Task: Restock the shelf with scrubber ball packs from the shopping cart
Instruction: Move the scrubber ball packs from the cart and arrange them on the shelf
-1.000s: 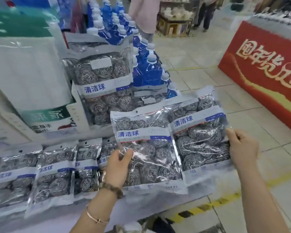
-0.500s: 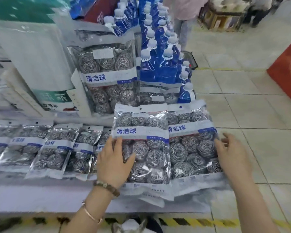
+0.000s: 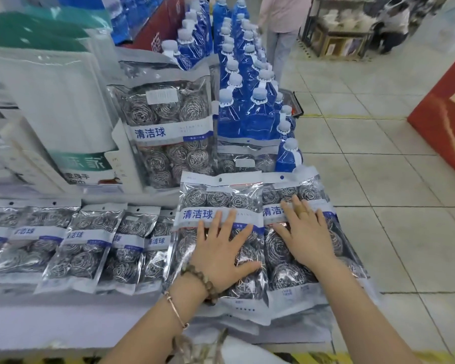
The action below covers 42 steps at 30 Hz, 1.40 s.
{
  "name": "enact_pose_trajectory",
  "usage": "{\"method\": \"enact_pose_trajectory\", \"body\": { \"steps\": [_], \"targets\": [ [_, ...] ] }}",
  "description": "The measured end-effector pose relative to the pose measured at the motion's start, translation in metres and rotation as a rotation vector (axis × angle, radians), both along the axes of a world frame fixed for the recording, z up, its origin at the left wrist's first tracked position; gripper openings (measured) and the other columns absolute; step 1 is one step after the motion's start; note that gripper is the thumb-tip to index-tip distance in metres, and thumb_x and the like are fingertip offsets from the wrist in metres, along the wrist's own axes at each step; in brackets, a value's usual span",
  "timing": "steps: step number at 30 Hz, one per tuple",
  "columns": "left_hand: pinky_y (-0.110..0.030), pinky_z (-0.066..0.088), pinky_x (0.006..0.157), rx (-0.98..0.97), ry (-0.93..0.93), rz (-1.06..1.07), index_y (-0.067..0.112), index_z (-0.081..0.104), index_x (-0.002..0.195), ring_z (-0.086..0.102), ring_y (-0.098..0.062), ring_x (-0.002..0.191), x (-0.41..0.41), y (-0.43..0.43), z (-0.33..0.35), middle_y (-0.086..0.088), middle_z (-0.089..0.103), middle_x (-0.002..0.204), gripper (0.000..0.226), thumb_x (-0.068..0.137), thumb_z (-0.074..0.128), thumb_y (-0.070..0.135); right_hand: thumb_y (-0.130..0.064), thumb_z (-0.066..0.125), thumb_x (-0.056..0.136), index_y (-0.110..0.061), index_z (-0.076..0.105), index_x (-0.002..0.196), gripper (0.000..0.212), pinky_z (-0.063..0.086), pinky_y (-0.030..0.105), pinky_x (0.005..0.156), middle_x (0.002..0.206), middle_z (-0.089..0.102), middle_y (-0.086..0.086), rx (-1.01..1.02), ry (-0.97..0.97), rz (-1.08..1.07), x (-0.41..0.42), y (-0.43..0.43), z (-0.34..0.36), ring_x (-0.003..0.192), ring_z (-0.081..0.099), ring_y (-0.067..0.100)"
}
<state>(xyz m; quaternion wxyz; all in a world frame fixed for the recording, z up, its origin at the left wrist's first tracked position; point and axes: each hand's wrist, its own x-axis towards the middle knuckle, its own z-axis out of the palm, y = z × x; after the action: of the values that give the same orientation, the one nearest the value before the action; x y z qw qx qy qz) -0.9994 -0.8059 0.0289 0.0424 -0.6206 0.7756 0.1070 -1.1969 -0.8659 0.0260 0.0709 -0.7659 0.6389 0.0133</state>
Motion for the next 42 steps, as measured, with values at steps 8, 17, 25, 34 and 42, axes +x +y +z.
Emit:
{"method": "enact_pose_trajectory", "body": {
  "steps": [8, 17, 25, 34, 42],
  "targets": [
    [-0.056, -0.016, 0.108, -0.016, -0.034, -0.043, 0.044, -0.010, 0.141, -0.031, -0.023, 0.134, 0.003, -0.002, -0.003, 0.001, -0.029, 0.149, 0.077, 0.077, 0.017, 0.078, -0.057, 0.017, 0.094, -0.027, 0.011, 0.150, 0.064, -0.001, 0.044, 0.116, 0.159, 0.001, 0.002, -0.044, 0.002, -0.029, 0.003, 0.000, -0.009, 0.146, -0.003, 0.020],
    [-0.049, -0.017, 0.109, -0.001, 0.041, -0.338, 0.042, 0.001, 0.143, -0.019, -0.012, 0.138, 0.005, 0.019, 0.000, 0.009, -0.019, 0.149, 0.081, 0.077, 0.034, 0.076, -0.056, 0.020, 0.095, -0.027, 0.014, 0.149, 0.062, 0.000, 0.044, 0.116, 0.159, 0.004, 0.002, -0.060, -0.007, -0.034, 0.004, 0.002, -0.013, 0.146, 0.001, 0.021],
    [-0.059, 0.015, 0.108, -0.314, -0.142, -0.535, 0.027, 0.027, 0.143, 0.026, -0.025, 0.135, 0.004, 0.082, -0.049, -0.007, 0.025, 0.148, 0.093, 0.064, 0.073, 0.043, -0.053, 0.026, 0.096, -0.025, 0.020, 0.148, 0.059, 0.002, 0.045, 0.116, 0.158, 0.011, 0.004, -0.092, -0.025, -0.033, 0.003, 0.001, -0.015, 0.145, 0.006, 0.022],
    [-0.057, 0.028, 0.101, -0.397, -0.082, -0.389, 0.025, 0.030, 0.139, 0.031, -0.022, 0.130, -0.007, 0.068, -0.049, -0.006, 0.031, 0.144, 0.078, 0.070, 0.066, 0.026, -0.053, 0.027, 0.096, -0.026, 0.022, 0.147, 0.059, 0.003, 0.045, 0.116, 0.158, 0.013, 0.004, -0.107, -0.040, -0.035, 0.001, 0.002, -0.016, 0.145, 0.007, 0.021],
    [-0.054, 0.027, 0.101, -0.338, -0.071, -0.277, 0.026, 0.039, 0.132, 0.033, -0.021, 0.128, -0.026, 0.055, -0.038, -0.004, 0.048, 0.137, 0.082, 0.060, 0.079, 0.028, -0.054, 0.027, 0.095, -0.026, 0.021, 0.148, 0.060, 0.001, 0.043, 0.116, 0.158, 0.010, 0.004, -0.103, -0.044, -0.047, 0.000, 0.007, -0.015, 0.146, 0.006, 0.021]
  ]
}}
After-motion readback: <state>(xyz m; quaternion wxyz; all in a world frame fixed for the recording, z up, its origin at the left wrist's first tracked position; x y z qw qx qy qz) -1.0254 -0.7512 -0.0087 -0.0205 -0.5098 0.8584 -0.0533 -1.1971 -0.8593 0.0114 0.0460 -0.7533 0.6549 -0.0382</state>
